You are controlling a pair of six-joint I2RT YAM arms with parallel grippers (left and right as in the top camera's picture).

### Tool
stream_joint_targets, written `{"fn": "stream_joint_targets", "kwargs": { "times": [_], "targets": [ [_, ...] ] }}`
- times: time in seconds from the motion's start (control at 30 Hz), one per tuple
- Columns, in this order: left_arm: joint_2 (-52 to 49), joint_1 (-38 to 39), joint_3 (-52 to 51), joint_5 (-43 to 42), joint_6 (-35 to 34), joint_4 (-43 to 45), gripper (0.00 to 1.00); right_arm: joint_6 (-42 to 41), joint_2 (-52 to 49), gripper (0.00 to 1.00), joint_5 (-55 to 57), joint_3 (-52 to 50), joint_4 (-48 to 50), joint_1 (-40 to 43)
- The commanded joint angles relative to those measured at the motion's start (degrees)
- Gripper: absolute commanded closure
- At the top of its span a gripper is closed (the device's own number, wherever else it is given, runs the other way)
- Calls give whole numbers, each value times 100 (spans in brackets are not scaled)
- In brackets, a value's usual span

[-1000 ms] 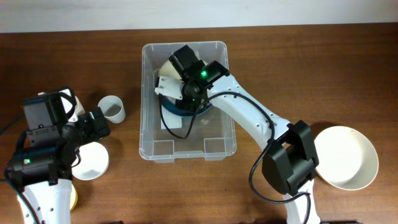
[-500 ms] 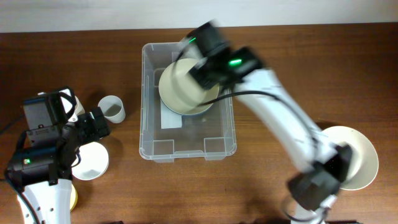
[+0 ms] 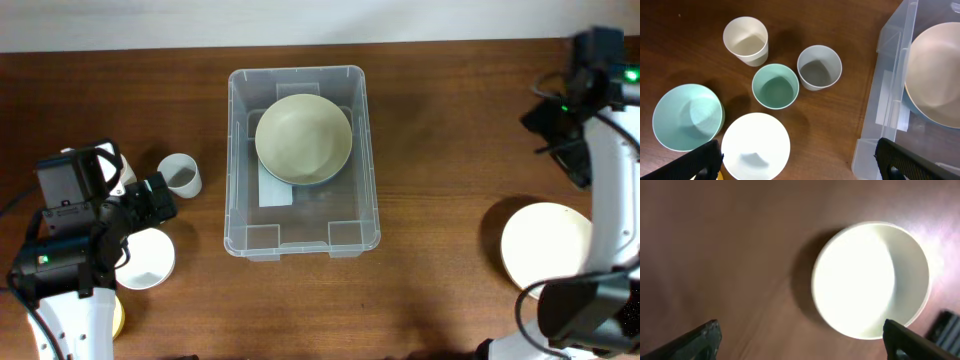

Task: Pack container
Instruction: 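Release the bowl and move the right gripper to the second cream bowl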

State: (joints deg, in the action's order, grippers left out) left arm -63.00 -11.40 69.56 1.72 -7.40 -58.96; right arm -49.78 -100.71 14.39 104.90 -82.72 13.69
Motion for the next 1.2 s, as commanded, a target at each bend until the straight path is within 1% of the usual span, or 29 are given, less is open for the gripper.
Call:
{"fn": "stream_joint_targets", "kwargs": {
  "times": [0.0,0.17,0.23,0.47,0.57,0.83,1.17],
  "targets": [
    [35,-28,98,-70,-74,15,1,-323,-57,1,-321,-935,507,398],
    [35,-28,98,-98,-74,15,1,-304,-72,1,-614,-2330,1790,542],
    [35,-28,98,-136,-74,13,1,-306,-72,1,-649,-2935,2463,540],
    [35,-28,98,-155,-72,13,1,-310,-72,1,-605,-3897,3672,540],
    [35,-28,98,-155,-72,13,0,-459,-81,1,-605,-4367,4127,540],
    [35,-28,98,-155,-72,13,1,-455,-92,1,-601,-4843,4686,540],
    [35,-28,98,-155,-72,13,1,-452,-94,1,-323,-5071,4782,540]
  ]
}}
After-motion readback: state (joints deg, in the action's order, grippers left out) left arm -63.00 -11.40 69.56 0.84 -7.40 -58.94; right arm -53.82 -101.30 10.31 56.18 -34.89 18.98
